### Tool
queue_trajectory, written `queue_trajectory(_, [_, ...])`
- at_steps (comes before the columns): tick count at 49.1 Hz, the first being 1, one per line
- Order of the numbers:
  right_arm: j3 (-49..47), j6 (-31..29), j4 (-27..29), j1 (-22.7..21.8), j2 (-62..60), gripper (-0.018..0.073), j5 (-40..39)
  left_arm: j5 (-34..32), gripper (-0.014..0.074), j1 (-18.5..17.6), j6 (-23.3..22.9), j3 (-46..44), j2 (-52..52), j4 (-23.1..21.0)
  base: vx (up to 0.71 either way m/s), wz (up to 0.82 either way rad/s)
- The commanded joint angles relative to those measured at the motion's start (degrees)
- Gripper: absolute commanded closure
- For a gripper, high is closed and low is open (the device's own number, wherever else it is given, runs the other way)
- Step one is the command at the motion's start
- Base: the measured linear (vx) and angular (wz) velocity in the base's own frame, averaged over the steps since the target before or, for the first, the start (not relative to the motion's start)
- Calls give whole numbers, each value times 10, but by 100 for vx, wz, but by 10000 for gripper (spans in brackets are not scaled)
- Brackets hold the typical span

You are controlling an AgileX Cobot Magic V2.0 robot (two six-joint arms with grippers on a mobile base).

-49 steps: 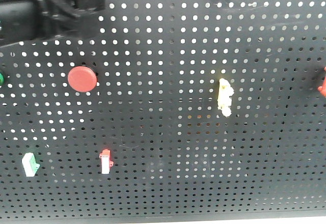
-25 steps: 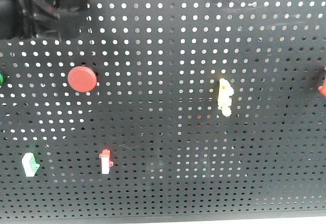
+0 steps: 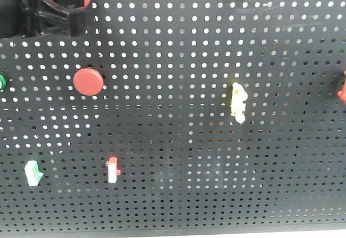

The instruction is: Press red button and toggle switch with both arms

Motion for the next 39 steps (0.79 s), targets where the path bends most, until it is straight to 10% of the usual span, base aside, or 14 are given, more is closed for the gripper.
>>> queue_trajectory(1, [-20, -5, -2, -4, 5, 562, -47, -47, 594, 5, -6, -17, 2, 24, 0, 0])
queue_trajectory(17, [-22, -55, 47, -4, 3, 562, -26, -27, 594, 3, -6, 26, -109, 22, 0, 0])
queue_trajectory(31, [-68, -430, 385, -4, 48, 562, 34, -49, 594, 3, -40, 238, -265, 22, 0, 0])
queue_trajectory(39, [-164, -483, 473, -2, 144, 562, 92, -68, 594, 3, -70, 315, -309, 22, 0, 0])
